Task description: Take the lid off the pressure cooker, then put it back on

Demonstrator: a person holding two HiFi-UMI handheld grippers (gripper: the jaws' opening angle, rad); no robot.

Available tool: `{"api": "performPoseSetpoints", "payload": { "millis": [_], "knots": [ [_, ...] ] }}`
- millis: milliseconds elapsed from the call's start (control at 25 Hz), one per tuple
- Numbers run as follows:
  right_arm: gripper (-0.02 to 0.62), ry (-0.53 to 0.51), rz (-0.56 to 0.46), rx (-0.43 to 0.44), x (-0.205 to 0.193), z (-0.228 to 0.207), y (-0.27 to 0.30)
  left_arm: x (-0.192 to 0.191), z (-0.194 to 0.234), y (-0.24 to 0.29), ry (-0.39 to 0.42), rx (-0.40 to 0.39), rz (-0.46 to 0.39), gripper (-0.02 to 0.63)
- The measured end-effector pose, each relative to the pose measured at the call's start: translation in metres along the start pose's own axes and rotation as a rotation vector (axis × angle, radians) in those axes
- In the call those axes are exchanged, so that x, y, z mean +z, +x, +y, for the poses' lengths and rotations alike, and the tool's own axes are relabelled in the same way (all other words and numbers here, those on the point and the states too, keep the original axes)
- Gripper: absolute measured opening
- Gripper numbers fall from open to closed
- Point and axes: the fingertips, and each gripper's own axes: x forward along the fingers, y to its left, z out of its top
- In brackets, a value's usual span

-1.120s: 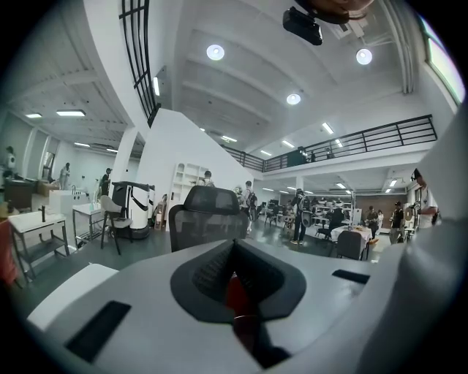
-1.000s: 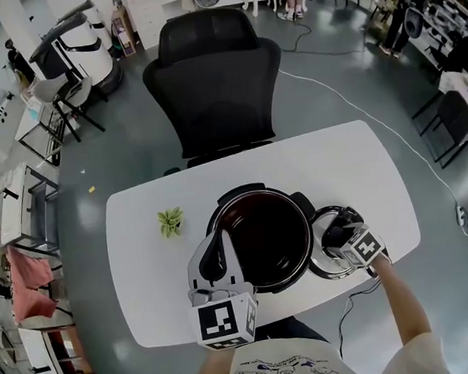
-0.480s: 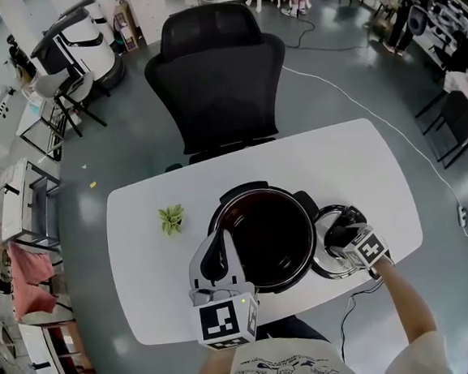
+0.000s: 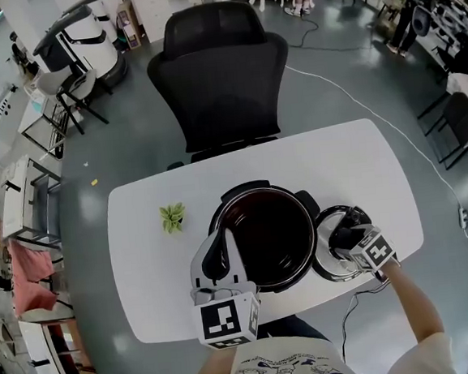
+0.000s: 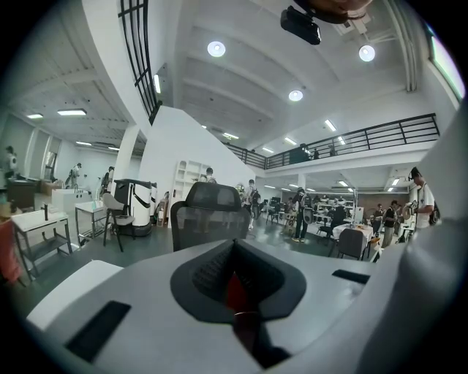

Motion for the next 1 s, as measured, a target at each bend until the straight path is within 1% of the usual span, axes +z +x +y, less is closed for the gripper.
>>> {"api": "performPoseSetpoints", "payload": {
  "millis": [160, 400, 600, 800, 1000],
  "knots": [
    [0.293, 0.001, 0.006, 0.017, -0.001, 0.002, -0.022, 0.000, -0.004, -0.001, 0.018, -0.010, 0.010, 0.012],
    [0.293, -0.072, 0.014, 0.028, -0.002, 0.014, -0.058, 0.002, -0.010, -0.005, 0.011, -0.019, -0.002, 0.012],
    [0.293, -0.094, 0.003, 0.046, 0.001, 0.020, -0.097, 0.004, -0.015, -0.008, 0.007, -0.025, -0.009, 0.012],
    [0.293, -0.135, -0.015, 0.061, 0.016, 0.027, -0.140, 0.010, -0.023, -0.010, -0.016, -0.028, -0.036, 0.012],
    [0.293, -0.204, -0.038, 0.061, 0.040, 0.035, -0.177, 0.007, -0.026, -0.016, 0.003, -0.037, -0.025, 0.012]
  ]
}}
